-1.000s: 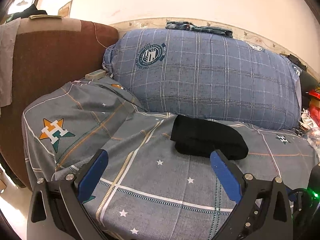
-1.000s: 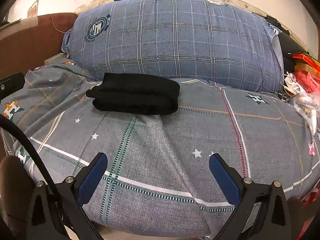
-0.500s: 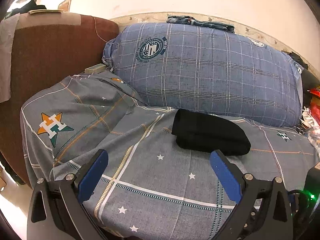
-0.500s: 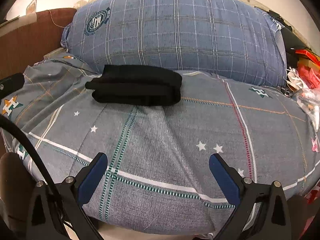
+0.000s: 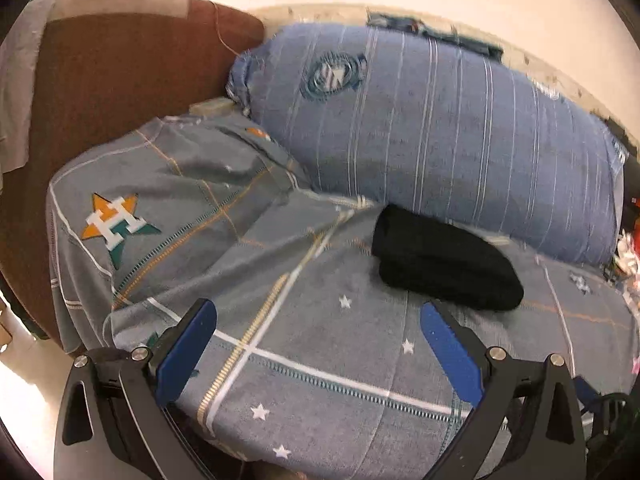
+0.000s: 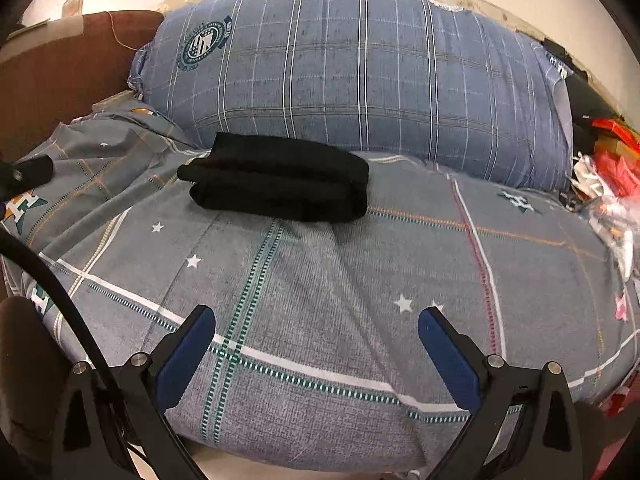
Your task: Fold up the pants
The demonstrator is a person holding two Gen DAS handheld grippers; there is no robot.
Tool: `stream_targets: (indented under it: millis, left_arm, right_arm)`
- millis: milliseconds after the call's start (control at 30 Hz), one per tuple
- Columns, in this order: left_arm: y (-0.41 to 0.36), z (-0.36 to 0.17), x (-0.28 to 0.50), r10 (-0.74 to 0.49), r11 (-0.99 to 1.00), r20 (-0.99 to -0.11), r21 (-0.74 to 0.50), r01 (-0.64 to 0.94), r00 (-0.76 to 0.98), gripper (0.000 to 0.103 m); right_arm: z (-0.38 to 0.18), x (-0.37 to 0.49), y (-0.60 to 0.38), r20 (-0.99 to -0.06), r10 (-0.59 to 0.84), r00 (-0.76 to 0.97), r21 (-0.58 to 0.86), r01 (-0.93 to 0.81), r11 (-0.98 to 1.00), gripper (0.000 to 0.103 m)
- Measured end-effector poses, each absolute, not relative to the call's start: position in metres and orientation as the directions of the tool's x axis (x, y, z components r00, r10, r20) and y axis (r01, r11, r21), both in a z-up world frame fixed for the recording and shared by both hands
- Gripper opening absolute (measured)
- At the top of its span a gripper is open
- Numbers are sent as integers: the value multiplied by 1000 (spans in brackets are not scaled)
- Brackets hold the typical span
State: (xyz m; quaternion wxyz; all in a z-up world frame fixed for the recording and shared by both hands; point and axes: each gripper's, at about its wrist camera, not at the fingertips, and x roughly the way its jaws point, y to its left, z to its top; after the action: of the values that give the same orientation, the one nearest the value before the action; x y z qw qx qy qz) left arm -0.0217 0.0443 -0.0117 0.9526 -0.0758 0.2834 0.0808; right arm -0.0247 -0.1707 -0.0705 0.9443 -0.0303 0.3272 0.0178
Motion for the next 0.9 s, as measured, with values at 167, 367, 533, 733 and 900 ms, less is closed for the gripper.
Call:
stream_targets:
  millis: [167, 367, 533, 733, 900]
  left_arm:
    - [31, -1, -33, 128, 980, -523, -63, -188, 843, 102]
    - [14, 20, -47, 142, 984, -452, -29, -174, 881, 102]
    - [7, 35, -61, 149, 986, -395, -6, -165, 906, 102]
    - [5, 51, -80, 129, 990, -332, -8, -140, 934, 103]
    - [8, 58, -80, 99, 994, -367, -9, -110, 925, 103]
  right_arm:
    - [-66, -28, -178, -609, 42, 792, -5, -57, 998, 103]
    - [-49, -40, -192, -555, 48, 831, 36, -34, 999, 103]
    - [-42, -47, -198, -534, 49, 844, 61, -19, 998, 103]
    - [-35, -52, -196, -517, 48, 855, 43, -30, 999, 103]
    - [-19, -55, -190, -504, 54, 862, 16, -54, 998, 103]
